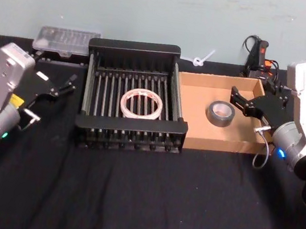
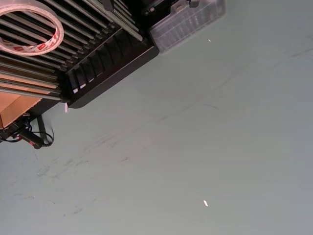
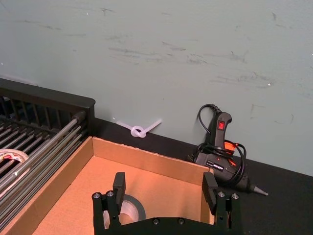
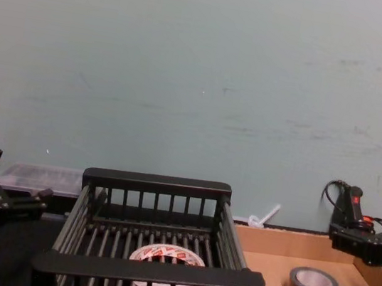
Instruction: Pick up the white tape and place it into the black box , Pick up the silver tape and place it into the brown box.
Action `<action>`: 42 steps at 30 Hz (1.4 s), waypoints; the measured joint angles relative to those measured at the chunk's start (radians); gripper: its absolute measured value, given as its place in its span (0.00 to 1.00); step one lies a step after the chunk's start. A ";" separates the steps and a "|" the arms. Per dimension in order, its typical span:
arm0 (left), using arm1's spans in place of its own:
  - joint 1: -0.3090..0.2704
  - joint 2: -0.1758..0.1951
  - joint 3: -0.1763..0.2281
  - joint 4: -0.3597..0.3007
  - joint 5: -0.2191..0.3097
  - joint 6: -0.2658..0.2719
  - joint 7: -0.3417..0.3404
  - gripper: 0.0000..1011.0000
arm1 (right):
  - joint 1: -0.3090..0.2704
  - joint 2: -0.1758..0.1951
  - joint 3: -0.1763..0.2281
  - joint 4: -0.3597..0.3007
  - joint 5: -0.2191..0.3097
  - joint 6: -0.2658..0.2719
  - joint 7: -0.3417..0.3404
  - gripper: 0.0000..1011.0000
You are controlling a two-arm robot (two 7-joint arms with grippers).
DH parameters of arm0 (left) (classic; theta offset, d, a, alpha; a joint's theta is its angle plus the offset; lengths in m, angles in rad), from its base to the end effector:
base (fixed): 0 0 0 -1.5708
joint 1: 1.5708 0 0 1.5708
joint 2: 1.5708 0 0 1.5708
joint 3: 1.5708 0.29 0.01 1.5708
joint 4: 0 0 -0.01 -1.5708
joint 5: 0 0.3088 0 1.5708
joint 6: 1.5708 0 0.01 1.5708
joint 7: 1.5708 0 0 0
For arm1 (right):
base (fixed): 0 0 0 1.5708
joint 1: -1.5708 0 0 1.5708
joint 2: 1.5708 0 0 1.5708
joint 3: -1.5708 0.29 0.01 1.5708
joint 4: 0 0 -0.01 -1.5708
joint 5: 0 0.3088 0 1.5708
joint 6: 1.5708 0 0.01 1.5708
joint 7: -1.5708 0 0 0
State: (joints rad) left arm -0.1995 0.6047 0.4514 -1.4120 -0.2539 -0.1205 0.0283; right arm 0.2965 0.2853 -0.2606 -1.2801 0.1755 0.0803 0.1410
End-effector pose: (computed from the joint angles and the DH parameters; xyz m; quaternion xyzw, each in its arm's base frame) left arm 0.3581 0.0827 -0.3023 0.1415 -0.1325 0.5799 0.7913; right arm 0.4050 -0.0329 -0.2930 -0.1080 -0.0108 -0.5915 0.7990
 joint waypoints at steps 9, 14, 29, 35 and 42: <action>0.000 0.000 0.000 0.000 0.000 0.000 0.000 0.99 | 0.000 0.000 0.000 0.000 0.000 0.000 0.000 0.99; 0.000 0.000 0.000 0.000 0.000 0.000 0.000 0.99 | 0.000 0.000 0.000 0.000 0.000 0.000 0.000 0.99; 0.000 0.000 0.000 0.000 0.000 0.000 0.000 0.99 | 0.000 0.000 0.000 0.000 0.000 0.000 0.000 0.99; 0.000 0.000 0.000 0.000 0.000 0.000 0.000 0.99 | 0.000 0.000 0.000 0.000 0.000 0.000 0.000 0.99; 0.000 0.000 0.000 0.000 0.000 0.000 0.000 0.99 | 0.000 0.000 0.000 0.000 0.000 0.000 0.000 0.99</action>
State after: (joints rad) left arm -0.1995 0.6047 0.4514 -1.4120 -0.2539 -0.1205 0.0283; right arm 0.2965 0.2853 -0.2605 -1.2799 0.1754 0.0803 0.1409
